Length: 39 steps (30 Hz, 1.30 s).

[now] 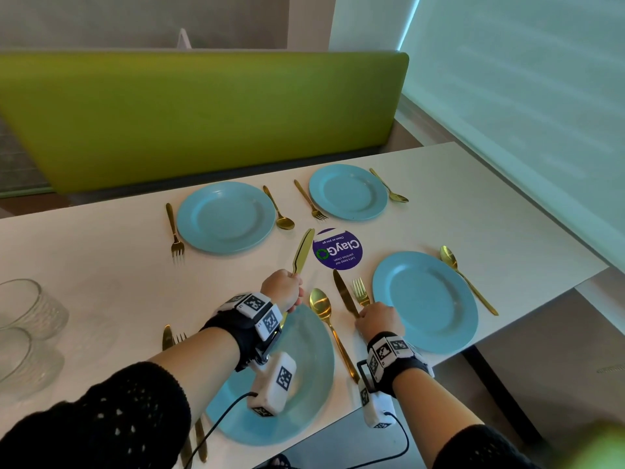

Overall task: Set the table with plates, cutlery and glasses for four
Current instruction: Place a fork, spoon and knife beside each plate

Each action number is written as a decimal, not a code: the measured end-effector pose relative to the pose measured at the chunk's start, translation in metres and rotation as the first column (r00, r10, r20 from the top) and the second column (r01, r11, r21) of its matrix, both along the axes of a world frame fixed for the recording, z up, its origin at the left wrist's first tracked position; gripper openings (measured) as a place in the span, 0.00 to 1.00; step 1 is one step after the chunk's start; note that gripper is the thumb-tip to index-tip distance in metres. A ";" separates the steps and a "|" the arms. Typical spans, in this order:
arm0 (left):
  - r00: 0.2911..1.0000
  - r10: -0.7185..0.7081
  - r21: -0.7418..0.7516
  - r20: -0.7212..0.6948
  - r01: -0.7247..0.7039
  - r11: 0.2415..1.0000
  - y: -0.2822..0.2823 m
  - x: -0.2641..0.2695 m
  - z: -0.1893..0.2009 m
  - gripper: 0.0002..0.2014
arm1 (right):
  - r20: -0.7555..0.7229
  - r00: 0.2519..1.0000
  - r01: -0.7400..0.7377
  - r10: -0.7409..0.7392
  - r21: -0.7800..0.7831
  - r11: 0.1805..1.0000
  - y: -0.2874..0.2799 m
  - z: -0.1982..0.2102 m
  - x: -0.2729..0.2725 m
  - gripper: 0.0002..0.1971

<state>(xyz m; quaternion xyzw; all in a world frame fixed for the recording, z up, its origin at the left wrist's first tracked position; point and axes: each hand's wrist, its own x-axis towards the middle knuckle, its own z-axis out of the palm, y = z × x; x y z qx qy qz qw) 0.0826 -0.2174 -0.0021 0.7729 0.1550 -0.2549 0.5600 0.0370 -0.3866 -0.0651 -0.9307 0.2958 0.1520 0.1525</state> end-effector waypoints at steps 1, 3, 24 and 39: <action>1.000 -0.003 -0.002 -0.003 0.003 1.000 -0.001 0.000 -0.001 0.09 | 0.000 1.000 0.005 -0.005 -0.004 1.000 0.000 0.000 -0.001 0.13; 1.000 -0.008 -0.006 -0.005 0.008 1.000 -0.003 0.000 -0.002 0.09 | 0.004 1.000 0.010 -0.010 -0.005 1.000 0.000 -0.001 -0.003 0.13; 0.999 -0.045 0.011 0.006 0.045 0.999 -0.016 -0.002 -0.014 0.09 | 0.037 0.996 0.082 -0.084 0.063 0.995 -0.012 -0.005 -0.017 0.11; 0.999 -0.054 0.024 0.007 0.054 0.998 -0.018 -0.004 -0.011 0.09 | 0.036 0.997 0.072 -0.074 0.061 0.996 -0.017 -0.004 -0.017 0.11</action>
